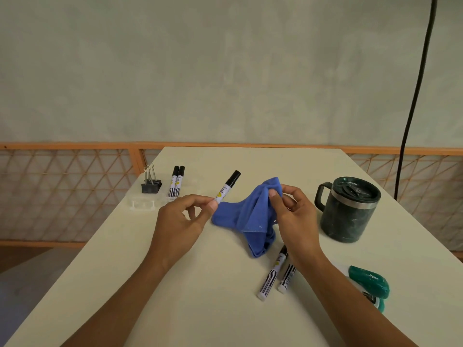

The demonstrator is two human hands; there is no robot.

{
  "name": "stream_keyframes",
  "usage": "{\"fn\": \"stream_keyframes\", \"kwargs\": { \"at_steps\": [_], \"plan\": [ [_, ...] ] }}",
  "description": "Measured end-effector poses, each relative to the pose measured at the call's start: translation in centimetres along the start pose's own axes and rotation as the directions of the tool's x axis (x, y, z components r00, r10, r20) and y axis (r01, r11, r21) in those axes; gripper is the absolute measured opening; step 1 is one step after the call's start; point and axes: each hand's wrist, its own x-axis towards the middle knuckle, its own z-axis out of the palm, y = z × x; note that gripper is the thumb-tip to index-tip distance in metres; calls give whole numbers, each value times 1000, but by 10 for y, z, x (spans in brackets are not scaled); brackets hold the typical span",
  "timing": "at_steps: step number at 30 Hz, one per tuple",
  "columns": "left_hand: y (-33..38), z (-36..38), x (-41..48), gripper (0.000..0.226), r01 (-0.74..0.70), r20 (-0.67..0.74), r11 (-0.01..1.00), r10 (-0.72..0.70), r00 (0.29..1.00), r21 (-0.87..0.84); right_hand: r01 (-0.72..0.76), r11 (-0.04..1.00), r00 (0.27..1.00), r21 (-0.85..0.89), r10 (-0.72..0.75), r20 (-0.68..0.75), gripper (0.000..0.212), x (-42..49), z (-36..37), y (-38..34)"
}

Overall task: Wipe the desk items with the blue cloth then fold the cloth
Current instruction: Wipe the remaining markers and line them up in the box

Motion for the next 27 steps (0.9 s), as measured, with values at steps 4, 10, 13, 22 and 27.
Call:
{"fn": "stream_keyframes", "kwargs": {
  "at_steps": [4,10,13,22,27],
  "plan": [
    [-1,1,1,9,122,33,985,-119,992,-122,28,999,999,-45,-26,26,12,-2,4,0],
    [2,-2,2,9,189,39,958,-185,982,-213,25,998,999,-60,-23,32,15,-4,5,1],
    [5,-9,6,12,156,-4,973,-159,987,-172,23,998,999,-55,-21,36,12,-4,5,1],
    [-26,-48,66,14,174,-268,985,-167,949,1,25,998,998,-55,-22,62,14,-6,6,-1],
    [-52,-40,98,22,292,-287,933,-227,931,212,36,996,996,-85,-29,81,13,-7,6,0]
  ]
}}
